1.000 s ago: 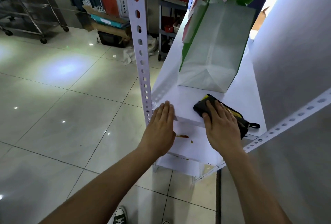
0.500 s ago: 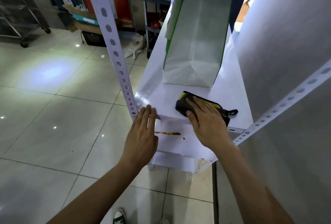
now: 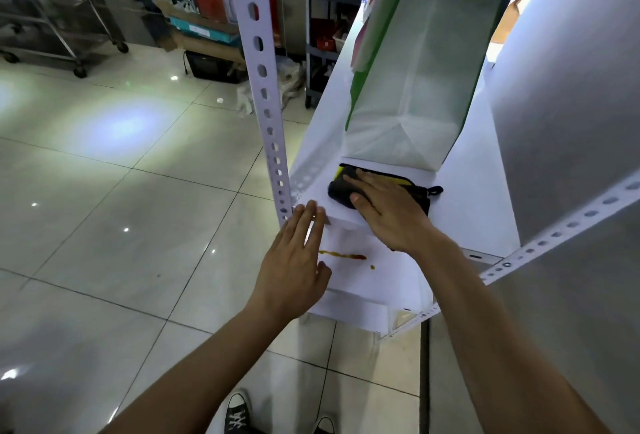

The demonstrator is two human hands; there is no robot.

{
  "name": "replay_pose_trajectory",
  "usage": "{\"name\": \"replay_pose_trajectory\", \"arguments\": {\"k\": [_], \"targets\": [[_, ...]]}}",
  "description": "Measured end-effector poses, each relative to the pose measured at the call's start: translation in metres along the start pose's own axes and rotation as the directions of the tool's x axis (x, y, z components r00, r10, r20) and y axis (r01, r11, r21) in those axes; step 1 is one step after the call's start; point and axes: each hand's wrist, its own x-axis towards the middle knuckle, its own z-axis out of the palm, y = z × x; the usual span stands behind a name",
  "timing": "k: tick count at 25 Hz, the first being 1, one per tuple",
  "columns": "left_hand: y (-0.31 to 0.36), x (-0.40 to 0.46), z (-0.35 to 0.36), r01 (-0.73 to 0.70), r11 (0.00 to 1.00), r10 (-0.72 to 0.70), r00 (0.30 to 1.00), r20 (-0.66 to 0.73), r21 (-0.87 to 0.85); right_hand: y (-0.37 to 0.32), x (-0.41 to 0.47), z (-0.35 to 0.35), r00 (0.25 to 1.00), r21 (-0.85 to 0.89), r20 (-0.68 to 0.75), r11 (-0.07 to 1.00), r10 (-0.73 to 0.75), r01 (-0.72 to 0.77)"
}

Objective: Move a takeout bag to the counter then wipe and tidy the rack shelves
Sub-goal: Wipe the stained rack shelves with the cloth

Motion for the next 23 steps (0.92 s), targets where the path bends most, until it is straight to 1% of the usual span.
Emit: {"name": "replay_pose_trajectory", "arguments": {"k": [3,6,8,12,14,16,20,23], "targets": [[0.001,0.001,-0.002,0.016,0.999,-0.015,1.0,0.004,-0.04,-0.012,0.014,0.003,0.999,0.009,0.01,0.999,-0.049,0.049],[0.003,0.001,-0.002,-0.004,0.999,0.003,1.0,-0.021,-0.048,-0.007,0.0,0.002,0.999,-0.015,-0.001,0.999,-0.04,0.04],[0.003,0.0,-0.003,0.0,0.999,-0.002,1.0,-0.023,-0.05,0.005,-0.025,-0.002,0.999,-0.01,-0.054,1.0,-0.002,0.002],[0.001,-0.003,-0.001,0.009,0.998,-0.011,1.0,-0.026,-0.055,0.031,-0.089,-0.004,0.977,-0.005,-0.178,0.993,0.119,-0.122],[0.0,-0.003,-0.001,0.015,0.999,-0.016,0.999,-0.031,-0.038,0.031,-0.099,-0.001,0.965,-0.017,-0.213,0.987,0.151,-0.158],[0.001,-0.004,-0.001,0.027,0.999,-0.028,0.999,-0.029,-0.035,0.022,-0.087,0.001,0.969,-0.039,-0.193,0.986,0.153,-0.164],[0.0,-0.005,0.0,0.018,0.999,-0.018,1.0,-0.005,-0.051,0.007,-0.049,0.005,0.992,-0.076,-0.075,0.991,0.104,-0.109],[-0.001,-0.006,0.002,0.004,1.0,-0.004,1.0,0.012,-0.026,0.007,-0.044,0.008,0.994,-0.131,-0.1,0.99,0.036,-0.049]]}}
